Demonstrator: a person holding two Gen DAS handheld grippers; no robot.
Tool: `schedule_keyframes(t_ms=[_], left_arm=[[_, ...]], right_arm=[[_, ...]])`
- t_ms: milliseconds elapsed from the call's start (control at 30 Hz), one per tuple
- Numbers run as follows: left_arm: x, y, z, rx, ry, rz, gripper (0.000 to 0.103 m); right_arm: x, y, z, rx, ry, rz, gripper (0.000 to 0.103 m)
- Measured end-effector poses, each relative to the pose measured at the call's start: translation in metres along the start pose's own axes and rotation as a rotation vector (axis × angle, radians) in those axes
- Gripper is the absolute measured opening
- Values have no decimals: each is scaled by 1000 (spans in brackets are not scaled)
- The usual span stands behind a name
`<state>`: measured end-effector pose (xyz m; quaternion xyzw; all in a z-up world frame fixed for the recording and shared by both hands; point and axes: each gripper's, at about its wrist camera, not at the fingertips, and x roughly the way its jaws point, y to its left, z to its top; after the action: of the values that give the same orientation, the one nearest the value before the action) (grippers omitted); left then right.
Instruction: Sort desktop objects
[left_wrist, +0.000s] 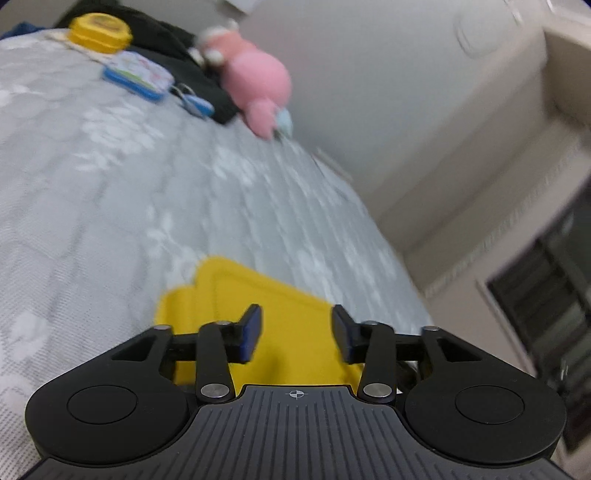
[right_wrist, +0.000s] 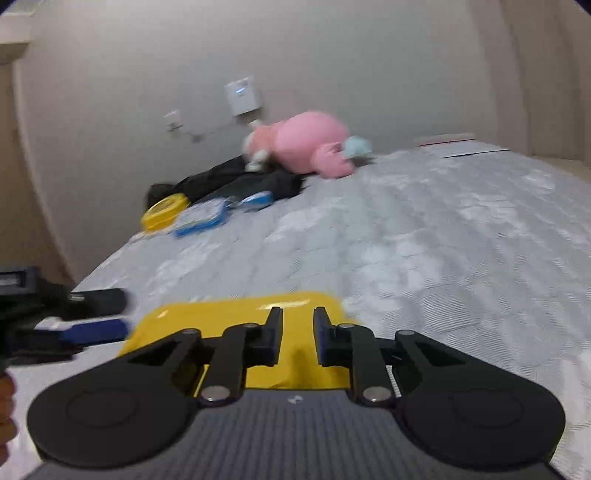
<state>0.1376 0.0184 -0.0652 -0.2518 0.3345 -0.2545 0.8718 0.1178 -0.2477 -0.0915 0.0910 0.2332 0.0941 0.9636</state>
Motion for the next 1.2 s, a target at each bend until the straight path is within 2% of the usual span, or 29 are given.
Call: schedule_keyframes(t_ms=[67, 100, 133, 333, 500, 733, 1033, 1200], left_arm=[[7, -8, -5, 82, 31, 72, 39], [12, -11, -7, 124, 46, 118, 22], [13, -12, -9, 144, 48, 140, 21], [12, -11, -11, 134, 52, 137, 21], [16, -9, -11, 143, 52, 141, 21], [16, -20, -16, 235, 42, 177, 21], [16, -20, -18, 241, 31, 181, 20], [13, -12, -14, 162, 27, 149, 20]], right_arm=[[6, 7, -4, -45, 35, 6, 21], [9, 9, -6, -57, 50, 4, 21], [10, 10, -7, -64, 48, 3, 21], [11, 14, -8, -92, 49, -4, 22], [11, 18, -10, -111, 46, 2, 30], [9, 28, -15, -175, 37, 1, 43], [10, 36, -21, -240, 25, -15, 46], [8, 31, -19, -188, 22, -3, 44]])
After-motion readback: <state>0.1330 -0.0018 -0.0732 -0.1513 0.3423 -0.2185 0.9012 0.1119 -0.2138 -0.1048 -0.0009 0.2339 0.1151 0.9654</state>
